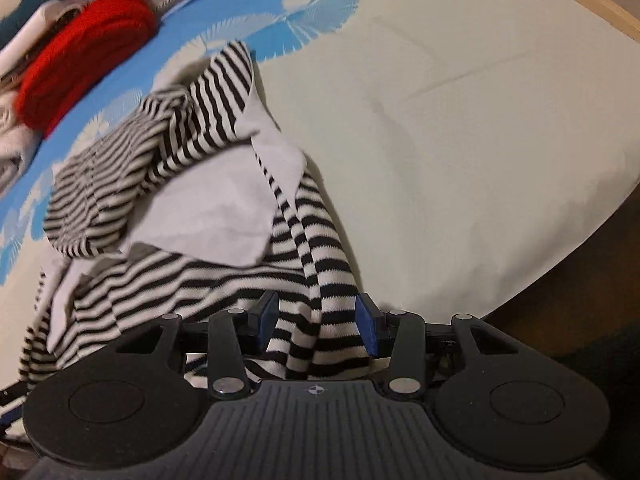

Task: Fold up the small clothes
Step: 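Pinch the striped shirt edge with the left tool while the right tool pinches beside it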

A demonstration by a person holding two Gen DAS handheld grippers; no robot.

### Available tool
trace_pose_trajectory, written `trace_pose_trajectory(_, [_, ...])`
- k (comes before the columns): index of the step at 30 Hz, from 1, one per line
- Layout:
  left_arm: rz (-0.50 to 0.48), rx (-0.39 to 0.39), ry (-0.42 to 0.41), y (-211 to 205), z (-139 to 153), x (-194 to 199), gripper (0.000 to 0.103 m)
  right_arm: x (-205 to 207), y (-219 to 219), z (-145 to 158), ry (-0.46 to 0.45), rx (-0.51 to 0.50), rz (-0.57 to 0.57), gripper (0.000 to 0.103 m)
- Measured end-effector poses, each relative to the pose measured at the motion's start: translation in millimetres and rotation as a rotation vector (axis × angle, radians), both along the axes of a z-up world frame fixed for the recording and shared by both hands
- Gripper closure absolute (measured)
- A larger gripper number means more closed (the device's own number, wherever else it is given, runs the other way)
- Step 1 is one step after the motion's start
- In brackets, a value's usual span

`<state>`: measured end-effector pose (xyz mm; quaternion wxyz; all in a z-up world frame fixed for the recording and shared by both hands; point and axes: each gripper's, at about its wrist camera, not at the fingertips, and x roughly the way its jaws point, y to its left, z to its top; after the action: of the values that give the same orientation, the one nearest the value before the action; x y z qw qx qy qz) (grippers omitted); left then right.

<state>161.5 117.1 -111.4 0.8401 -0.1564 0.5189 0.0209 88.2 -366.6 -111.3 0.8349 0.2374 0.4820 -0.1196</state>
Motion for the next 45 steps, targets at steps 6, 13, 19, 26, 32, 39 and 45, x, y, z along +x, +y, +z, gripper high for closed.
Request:
trace_pose_trajectory(6, [0.029,0.019,0.058,0.6,-11.8,3.7,0.025,5.9,1.6,-21.2,0.09,0.023,0.033,0.058])
trace_pose_trajectory(13, [0.011,0.046,0.098,-3.6,-19.0,4.7,0.026,3.3,4.2,-24.0,0.12,0.016,0.039,0.058])
trace_pose_trajectory(19, [-0.007,0.055,0.108,-8.6,-19.9,4.5,0.026,2.5,6.4,-23.3,0.127,0.005,0.062,0.058])
trace_pose_trajectory(26, [-0.01,0.062,0.109,-5.9,-18.9,2.5,0.026,1.7,15.9,-24.6,0.145,-0.026,0.1,0.058])
trace_pose_trajectory(32, [-0.021,0.065,0.11,-7.4,-18.6,3.0,0.028,0.4,20.0,-26.9,0.167,-0.027,0.122,0.058])
trace_pose_trajectory(39, [-0.02,0.057,0.109,-6.6,-19.0,2.5,0.028,1.6,25.9,-32.0,0.2,-0.031,0.154,0.058])
trace_pose_trajectory(45, [-0.025,0.065,0.118,-7.9,-20.9,3.1,0.029,1.8,25.5,-32.2,0.2,-0.025,0.151,0.059])
